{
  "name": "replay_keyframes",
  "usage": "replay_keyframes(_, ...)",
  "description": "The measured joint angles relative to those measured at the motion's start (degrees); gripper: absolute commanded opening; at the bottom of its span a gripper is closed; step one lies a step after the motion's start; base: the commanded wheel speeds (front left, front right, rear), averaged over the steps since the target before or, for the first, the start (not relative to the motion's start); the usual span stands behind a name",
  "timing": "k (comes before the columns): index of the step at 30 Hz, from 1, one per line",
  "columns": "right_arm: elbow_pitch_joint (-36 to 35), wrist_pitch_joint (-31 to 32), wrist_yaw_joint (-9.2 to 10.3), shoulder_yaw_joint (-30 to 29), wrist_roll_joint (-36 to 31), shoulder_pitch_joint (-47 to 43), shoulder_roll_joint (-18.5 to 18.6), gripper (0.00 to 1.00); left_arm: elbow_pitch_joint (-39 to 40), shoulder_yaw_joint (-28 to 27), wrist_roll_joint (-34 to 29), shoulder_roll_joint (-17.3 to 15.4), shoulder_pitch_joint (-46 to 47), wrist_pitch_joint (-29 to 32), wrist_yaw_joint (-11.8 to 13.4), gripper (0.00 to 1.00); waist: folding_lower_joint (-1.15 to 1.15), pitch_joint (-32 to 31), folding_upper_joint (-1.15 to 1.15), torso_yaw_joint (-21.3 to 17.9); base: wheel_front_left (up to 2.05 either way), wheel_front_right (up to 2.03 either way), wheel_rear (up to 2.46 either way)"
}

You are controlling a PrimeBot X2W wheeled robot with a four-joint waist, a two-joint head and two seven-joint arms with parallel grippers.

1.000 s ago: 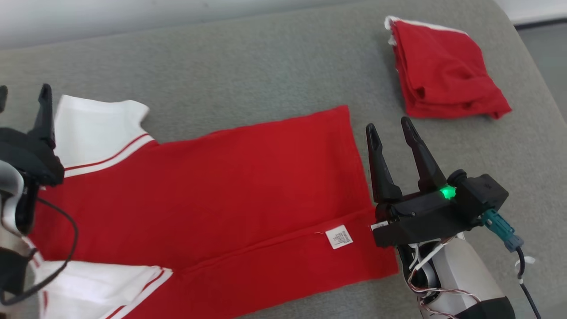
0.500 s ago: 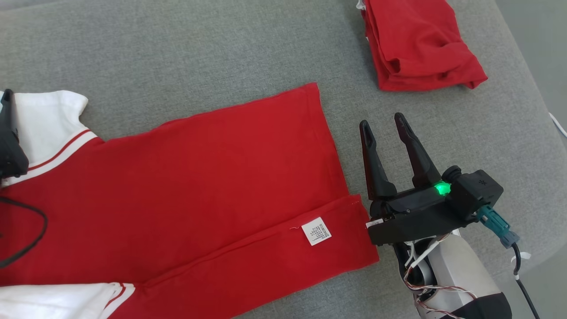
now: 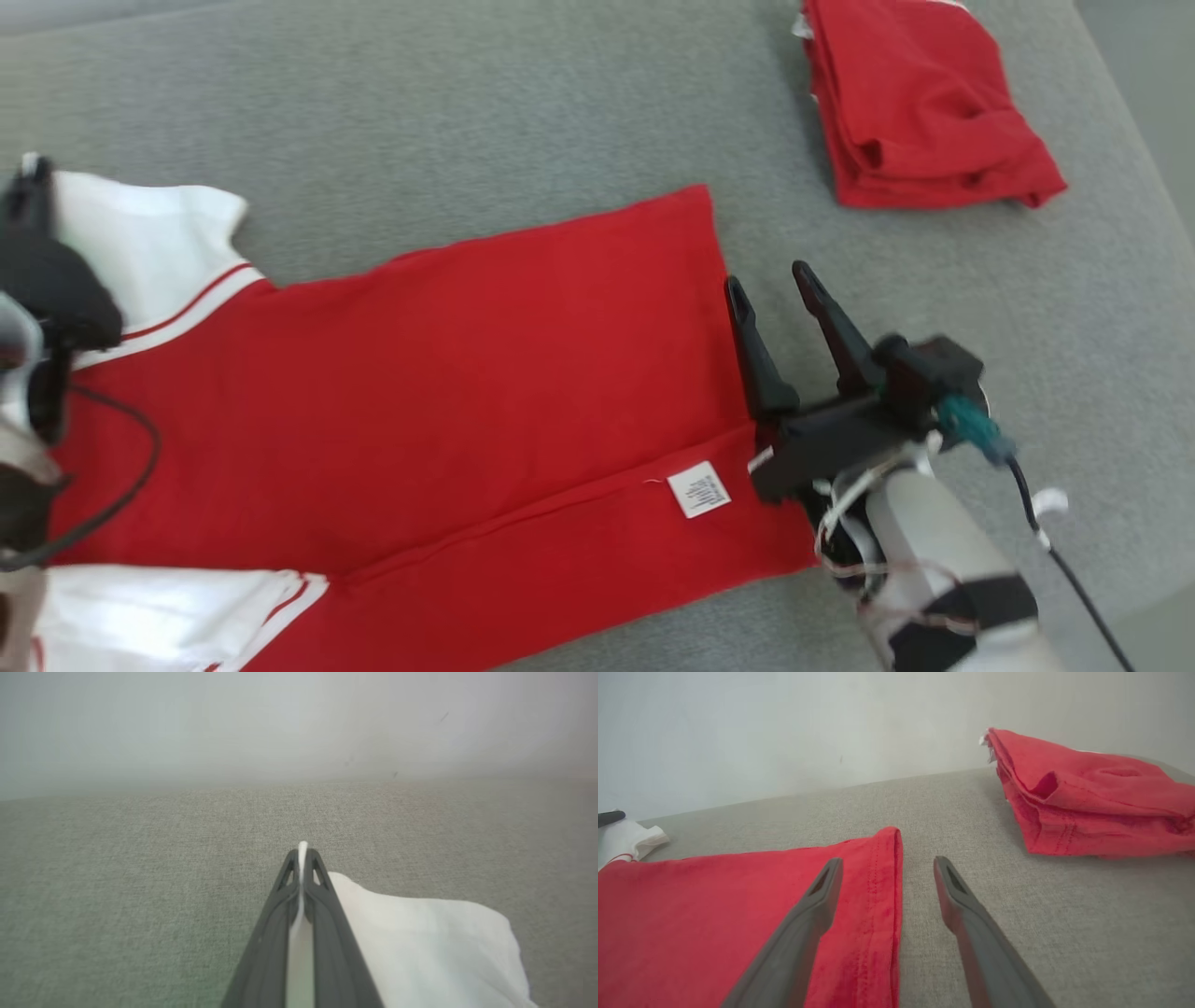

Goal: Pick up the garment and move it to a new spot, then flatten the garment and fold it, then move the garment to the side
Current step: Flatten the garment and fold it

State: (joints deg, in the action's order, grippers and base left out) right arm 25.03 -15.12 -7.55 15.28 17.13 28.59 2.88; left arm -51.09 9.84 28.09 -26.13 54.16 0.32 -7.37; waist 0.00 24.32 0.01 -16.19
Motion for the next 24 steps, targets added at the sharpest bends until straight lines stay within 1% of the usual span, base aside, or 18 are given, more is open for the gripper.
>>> replay_keyframes(5,11.52,1.99,0.00,0.55,1.48,7.97,0.59,1.00,3.00,2.38,1.26,2.05,-0.38,-2.33,-0.04,0.00,0.00,-0.96,-0.01,2.83,0.00,0.00,0.00)
replay_keyframes(10,20.29,4.68,0.00,1.18,2.36,16.19,1.53,1.00,6.11,4.82,3.37,3.26,-1.40,-3.60,-0.05,0.00,0.00,-1.38,-0.01,5.85,0.00,0.00,0.00)
replay_keyframes(11,21.89,5.09,0.00,1.10,2.43,17.36,1.64,0.96,6.45,5.23,3.58,3.49,-1.42,-3.66,-0.05,0.00,0.00,-1.42,0.00,6.43,0.00,0.00,0.00)
replay_keyframes(12,23.64,5.58,0.00,1.02,2.58,18.59,1.78,0.95,6.84,5.60,3.77,3.69,-1.47,-3.82,-0.05,0.00,0.00,-1.45,-0.01,6.98,0.00,0.00,0.00)
replay_keyframes(14,27.30,7.05,0.00,0.92,2.55,20.93,2.23,0.97,7.43,6.39,4.13,4.16,-1.49,-3.91,-0.05,0.00,-0.01,-1.46,-0.01,8.04,0.00,0.00,0.00)
replay_keyframes(15,28.53,7.00,0.00,0.78,2.55,21.75,2.33,0.94,7.60,6.62,4.31,4.33,-1.49,-4.08,-0.07,0.00,0.00,-1.45,-0.01,8.52,0.00,0.00,0.00)
replay_keyframes(16,29.75,6.70,0.00,0.48,2.54,22.48,2.43,0.93,7.73,6.87,4.43,4.49,-1.48,-4.28,-0.07,0.00,0.00,-1.42,-0.01,8.97,0.00,0.00,0.00)
replay_keyframes(18,32.79,6.93,0.00,0.21,1.76,23.93,2.58,0.84,7.79,7.34,4.83,4.59,-1.48,-4.55,-0.13,0.00,0.00,-1.35,-0.01,9.68,0.00,0.00,0.00)
replay_keyframes(19,34.28,7.43,0.00,-0.02,1.63,24.39,2.54,0.75,7.84,7.51,5.15,4.56,-1.48,-4.66,-0.13,0.00,0.00,-1.32,-0.01,9.93,0.00,0.00,0.00)
replay_keyframes(20,35.46,7.62,0.00,0.01,1.58,24.58,2.44,0.39,7.87,7.77,5.57,4.57,-1.47,-4.79,-0.13,0.00,0.00,-1.29,-0.01,10.10,0.00,0.00,0.00)
replay_keyframes(21,36.35,7.56,0.00,0.01,1.58,24.70,2.29,0.00,7.88,8.01,5.81,4.61,-1.47,-4.86,-0.13,0.00,0.00,-1.25,-0.01,10.22,0.00,0.00,0.00)
replay_keyframes(24,38.63,6.76,0.00,-0.18,1.51,26.20,2.01,0.00,7.87,8.45,6.17,4.65,-1.40,-5.27,-0.13,0.00,0.00,-1.24,-0.01,10.20,0.00,0.00,0.00)
